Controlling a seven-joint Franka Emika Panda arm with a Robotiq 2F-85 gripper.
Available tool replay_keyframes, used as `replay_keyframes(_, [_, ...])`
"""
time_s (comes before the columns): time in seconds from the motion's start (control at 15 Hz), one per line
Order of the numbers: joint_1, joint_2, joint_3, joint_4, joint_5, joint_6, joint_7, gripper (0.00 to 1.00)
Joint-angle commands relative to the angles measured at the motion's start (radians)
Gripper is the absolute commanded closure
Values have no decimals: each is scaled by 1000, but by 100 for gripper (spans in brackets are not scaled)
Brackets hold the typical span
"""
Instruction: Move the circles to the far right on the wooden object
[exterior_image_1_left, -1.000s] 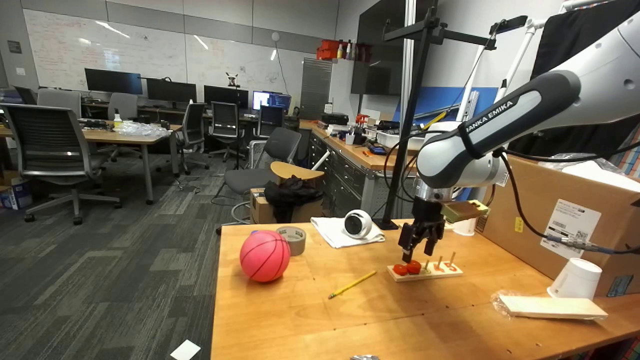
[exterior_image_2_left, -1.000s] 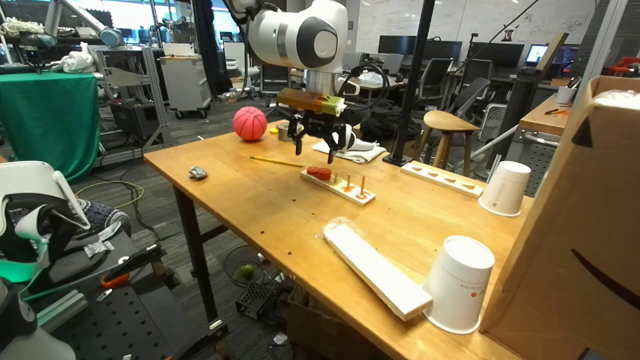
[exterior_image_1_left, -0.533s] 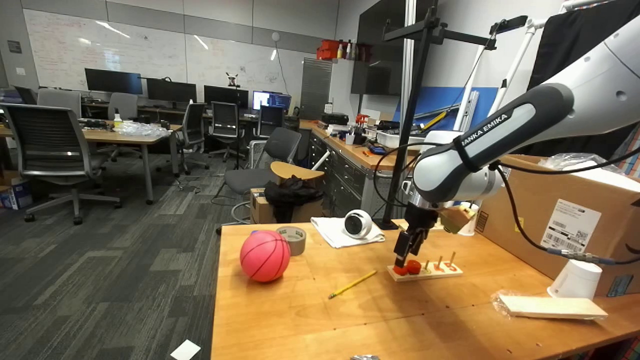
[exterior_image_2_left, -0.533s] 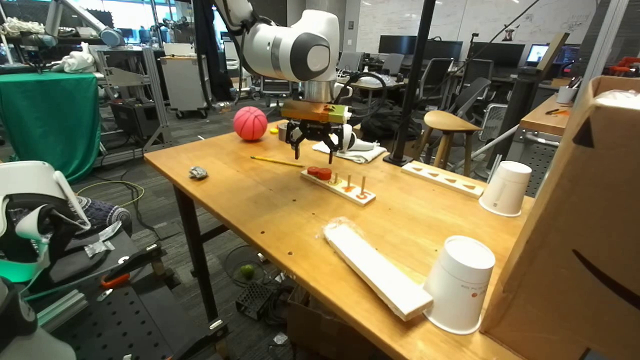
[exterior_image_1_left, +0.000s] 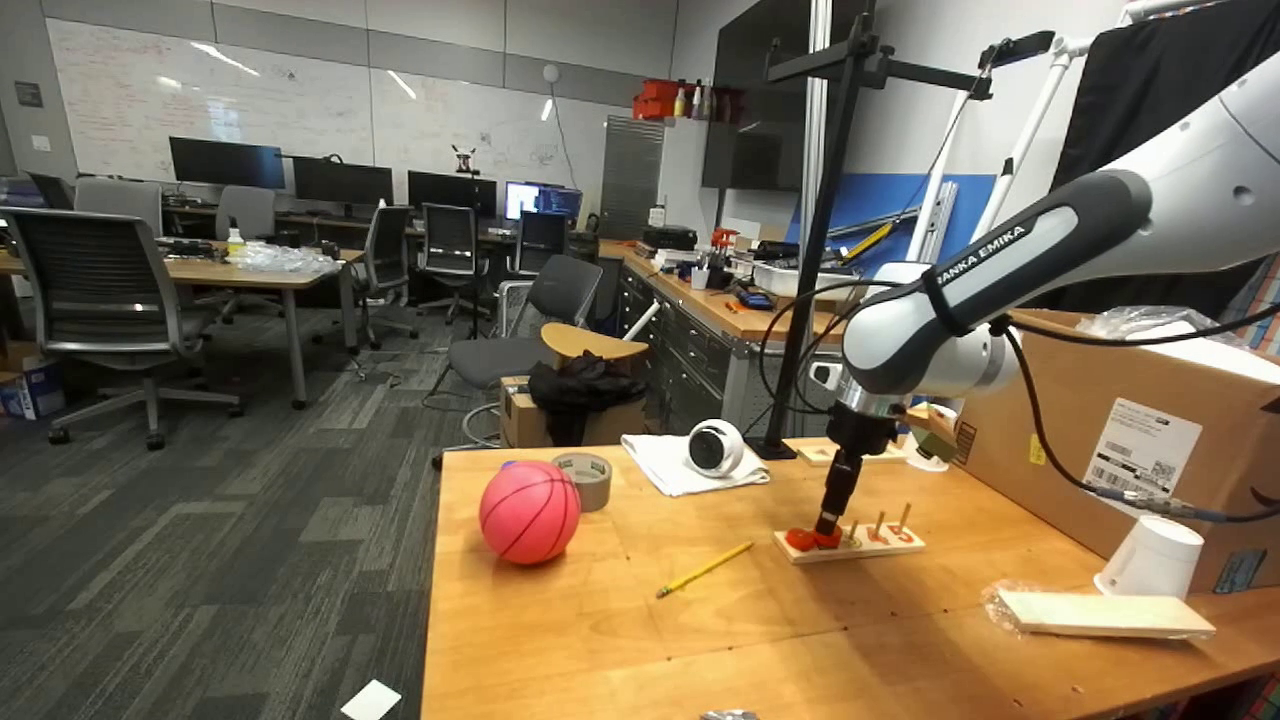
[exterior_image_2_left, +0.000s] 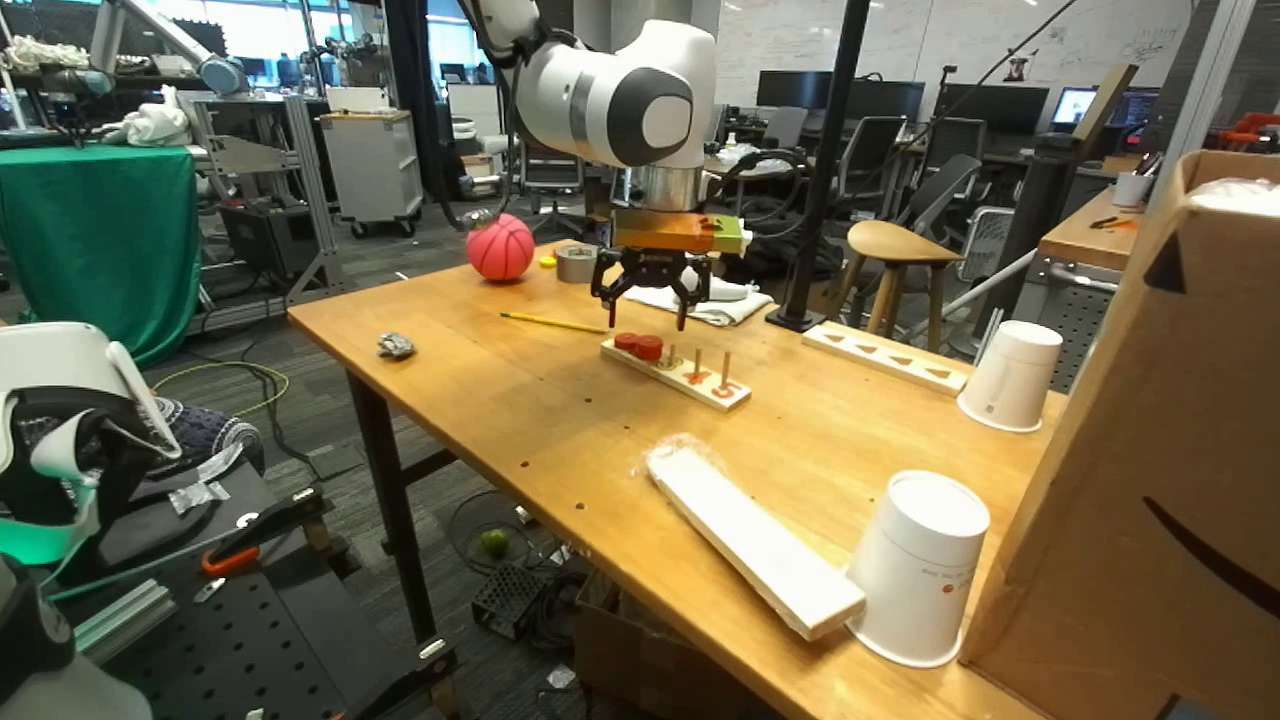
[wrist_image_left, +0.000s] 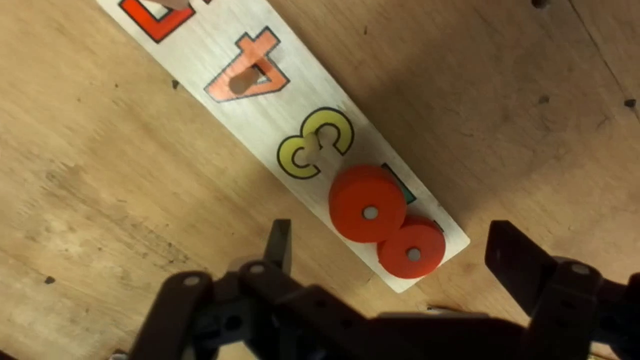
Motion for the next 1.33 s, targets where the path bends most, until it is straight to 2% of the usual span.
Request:
replay_keyframes(0.0, [3,29,33,29,19,-16,-105,0])
replay_keyframes(0.73, [24,54,1,71,-44,-27,-164,0])
replay_keyframes(1.27, [31,69,-32,88,-90,-46,-158,0])
